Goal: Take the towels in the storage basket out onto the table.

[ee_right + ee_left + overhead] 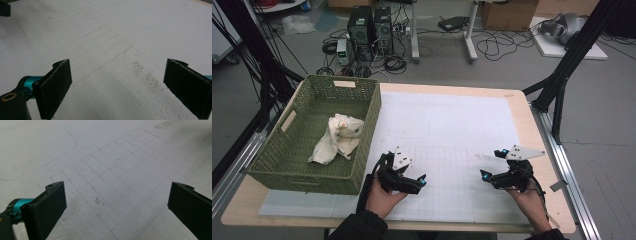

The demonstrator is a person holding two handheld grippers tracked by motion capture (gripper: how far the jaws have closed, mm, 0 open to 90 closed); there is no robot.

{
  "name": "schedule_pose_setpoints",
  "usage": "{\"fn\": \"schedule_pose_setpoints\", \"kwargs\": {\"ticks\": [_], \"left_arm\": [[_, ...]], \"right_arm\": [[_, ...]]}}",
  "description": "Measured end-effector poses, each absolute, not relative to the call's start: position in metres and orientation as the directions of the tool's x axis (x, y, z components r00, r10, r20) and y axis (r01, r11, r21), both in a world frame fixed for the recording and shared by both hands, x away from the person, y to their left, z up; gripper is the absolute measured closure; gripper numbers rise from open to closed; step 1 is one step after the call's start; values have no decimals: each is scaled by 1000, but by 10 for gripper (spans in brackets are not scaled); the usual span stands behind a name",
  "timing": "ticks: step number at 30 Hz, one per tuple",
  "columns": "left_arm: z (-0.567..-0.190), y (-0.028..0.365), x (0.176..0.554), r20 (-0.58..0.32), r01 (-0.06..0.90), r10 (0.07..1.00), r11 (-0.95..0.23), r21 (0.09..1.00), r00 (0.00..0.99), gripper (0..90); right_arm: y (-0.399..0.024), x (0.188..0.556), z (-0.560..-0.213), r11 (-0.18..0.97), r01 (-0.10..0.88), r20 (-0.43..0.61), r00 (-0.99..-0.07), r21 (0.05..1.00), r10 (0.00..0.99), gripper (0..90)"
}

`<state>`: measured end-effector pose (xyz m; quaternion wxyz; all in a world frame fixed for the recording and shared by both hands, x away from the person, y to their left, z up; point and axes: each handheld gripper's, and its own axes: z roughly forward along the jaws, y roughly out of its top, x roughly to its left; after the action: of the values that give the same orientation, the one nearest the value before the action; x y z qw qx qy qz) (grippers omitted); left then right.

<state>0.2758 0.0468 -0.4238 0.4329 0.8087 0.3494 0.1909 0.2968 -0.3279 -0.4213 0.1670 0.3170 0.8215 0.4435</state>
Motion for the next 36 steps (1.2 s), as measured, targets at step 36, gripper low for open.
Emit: {"fn": "schedule_pose_setpoints", "kwargs": {"ticks": [36], "left_arm": [[-409,27,278,-148,457,689,-290,841,709,57]], "right_arm": [[-338,291,-419,375,372,19,-731,849,682,71]]}}
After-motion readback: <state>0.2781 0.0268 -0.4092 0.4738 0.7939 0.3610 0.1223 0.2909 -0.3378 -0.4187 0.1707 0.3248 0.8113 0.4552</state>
